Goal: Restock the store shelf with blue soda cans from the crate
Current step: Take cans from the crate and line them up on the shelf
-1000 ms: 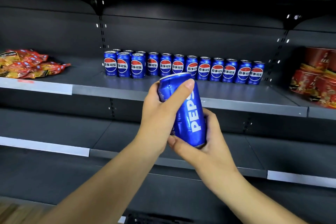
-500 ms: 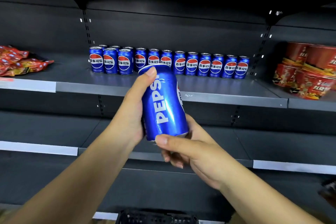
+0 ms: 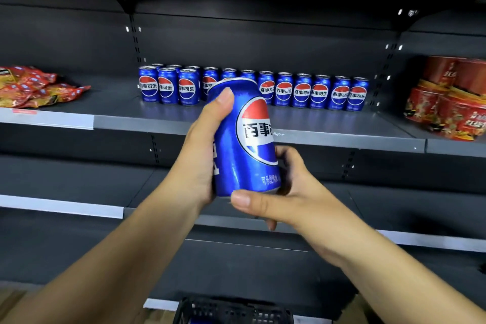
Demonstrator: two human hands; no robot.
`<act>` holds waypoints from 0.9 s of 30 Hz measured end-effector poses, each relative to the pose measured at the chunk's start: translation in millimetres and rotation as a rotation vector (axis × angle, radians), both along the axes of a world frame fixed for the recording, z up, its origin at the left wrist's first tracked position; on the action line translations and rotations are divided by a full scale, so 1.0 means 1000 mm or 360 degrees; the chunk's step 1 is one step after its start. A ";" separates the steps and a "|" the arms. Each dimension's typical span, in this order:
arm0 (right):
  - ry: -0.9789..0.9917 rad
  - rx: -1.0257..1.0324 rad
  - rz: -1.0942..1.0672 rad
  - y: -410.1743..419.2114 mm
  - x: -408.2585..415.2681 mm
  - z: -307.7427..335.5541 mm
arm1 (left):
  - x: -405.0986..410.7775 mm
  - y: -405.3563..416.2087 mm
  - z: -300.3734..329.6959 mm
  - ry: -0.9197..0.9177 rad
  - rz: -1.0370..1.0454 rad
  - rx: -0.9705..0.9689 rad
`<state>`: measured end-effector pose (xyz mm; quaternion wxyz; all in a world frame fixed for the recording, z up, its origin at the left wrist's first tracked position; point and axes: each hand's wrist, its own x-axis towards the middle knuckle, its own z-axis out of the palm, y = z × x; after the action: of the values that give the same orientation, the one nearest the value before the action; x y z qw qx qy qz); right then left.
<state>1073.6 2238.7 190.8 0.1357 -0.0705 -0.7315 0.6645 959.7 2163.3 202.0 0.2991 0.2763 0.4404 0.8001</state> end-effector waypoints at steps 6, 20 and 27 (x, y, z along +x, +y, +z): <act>0.0006 -0.0305 0.0177 -0.004 0.002 -0.001 | 0.006 -0.003 -0.002 0.0112 -0.0152 -0.0014; 0.0115 0.0010 -0.0212 -0.006 0.007 -0.003 | 0.012 0.005 0.004 0.0238 0.0235 -0.0053; -0.0022 0.0214 -0.0275 0.015 0.006 -0.012 | 0.013 0.009 -0.012 0.0373 0.0131 -0.0029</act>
<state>1079.9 2253.3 179.0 0.1919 -0.1286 -0.7665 0.5993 973.2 2172.5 190.3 0.2150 0.3468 0.4906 0.7699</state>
